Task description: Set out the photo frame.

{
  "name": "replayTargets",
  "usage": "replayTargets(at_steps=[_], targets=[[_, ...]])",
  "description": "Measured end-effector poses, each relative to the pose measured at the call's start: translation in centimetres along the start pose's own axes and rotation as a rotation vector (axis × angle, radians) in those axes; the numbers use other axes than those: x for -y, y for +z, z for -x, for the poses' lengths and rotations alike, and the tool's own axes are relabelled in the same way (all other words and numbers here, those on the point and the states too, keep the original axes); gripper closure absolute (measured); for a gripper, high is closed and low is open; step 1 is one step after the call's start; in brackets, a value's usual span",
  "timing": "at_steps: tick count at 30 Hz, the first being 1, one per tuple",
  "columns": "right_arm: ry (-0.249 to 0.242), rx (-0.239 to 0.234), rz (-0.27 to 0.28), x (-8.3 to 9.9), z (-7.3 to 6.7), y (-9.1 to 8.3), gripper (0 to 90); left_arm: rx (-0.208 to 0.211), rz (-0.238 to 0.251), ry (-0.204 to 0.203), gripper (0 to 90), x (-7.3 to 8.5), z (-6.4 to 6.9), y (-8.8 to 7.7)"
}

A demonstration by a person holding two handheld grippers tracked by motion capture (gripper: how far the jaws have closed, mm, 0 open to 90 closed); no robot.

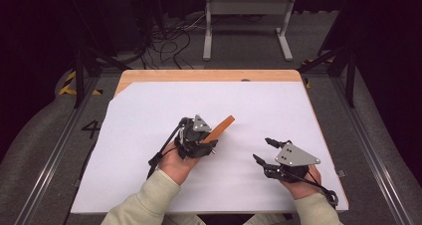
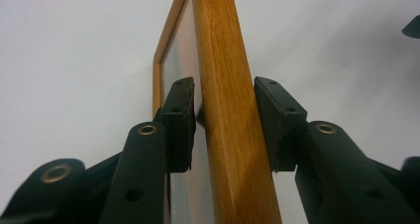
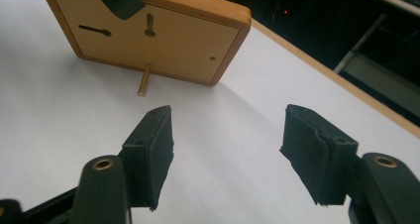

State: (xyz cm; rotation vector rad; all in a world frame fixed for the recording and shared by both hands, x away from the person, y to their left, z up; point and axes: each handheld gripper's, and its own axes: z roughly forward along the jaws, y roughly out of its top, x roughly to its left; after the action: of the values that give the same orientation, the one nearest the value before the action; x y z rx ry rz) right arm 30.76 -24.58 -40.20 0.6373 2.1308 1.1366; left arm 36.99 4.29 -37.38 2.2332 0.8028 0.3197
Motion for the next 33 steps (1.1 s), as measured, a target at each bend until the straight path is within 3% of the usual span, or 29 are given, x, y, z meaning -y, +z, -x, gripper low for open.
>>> replayTargets(at_steps=[6,9,12,16,17,18,21,22,24,30,33], targets=[[0.057,0.008,-0.013,-0.1,0.2,-0.1,31.1,0.018,-0.002,-0.006,57.7,0.1,-0.1,0.0],[0.108,-0.025,-0.044,0.1,0.5,0.2,28.0,0.024,-0.001,0.0,55.5,0.1,0.0,-0.1],[0.128,-0.052,-0.09,0.2,0.5,0.6,25.4,0.034,0.024,0.006,52.9,0.1,0.1,-0.4],[0.146,-0.013,-0.12,-0.1,0.4,0.7,17.5,0.047,0.051,0.003,49.6,0.2,0.0,-1.1],[0.177,0.0,-0.141,-0.3,0.5,0.7,16.7,0.051,0.06,0.006,48.7,0.3,-0.1,-1.3],[0.177,0.0,-0.141,-0.3,0.5,0.7,16.7,0.051,0.06,0.006,48.5,0.3,-0.1,-1.3],[0.312,-0.059,-0.173,-0.9,0.8,0.4,14.7,0.049,0.105,0.02,48.1,0.7,-0.8,-2.6],[0.312,-0.059,-0.173,-0.9,0.8,0.4,14.7,0.049,0.105,0.02,48.0,0.7,-0.8,-2.6],[0.365,-0.095,-0.198,-1.3,0.9,0.5,11.9,0.037,0.126,-0.001,48.0,1.2,-1.9,-3.6],[0.392,-0.119,-0.249,-2.9,0.5,1.5,3.3,0.006,0.147,-0.037,46.8,2.4,-3.7,-5.4],[0.382,-0.11,-0.258,-3.8,0.2,2.0,4.6,-0.008,0.146,-0.038,46.7,2.9,-4.1,-5.8]])
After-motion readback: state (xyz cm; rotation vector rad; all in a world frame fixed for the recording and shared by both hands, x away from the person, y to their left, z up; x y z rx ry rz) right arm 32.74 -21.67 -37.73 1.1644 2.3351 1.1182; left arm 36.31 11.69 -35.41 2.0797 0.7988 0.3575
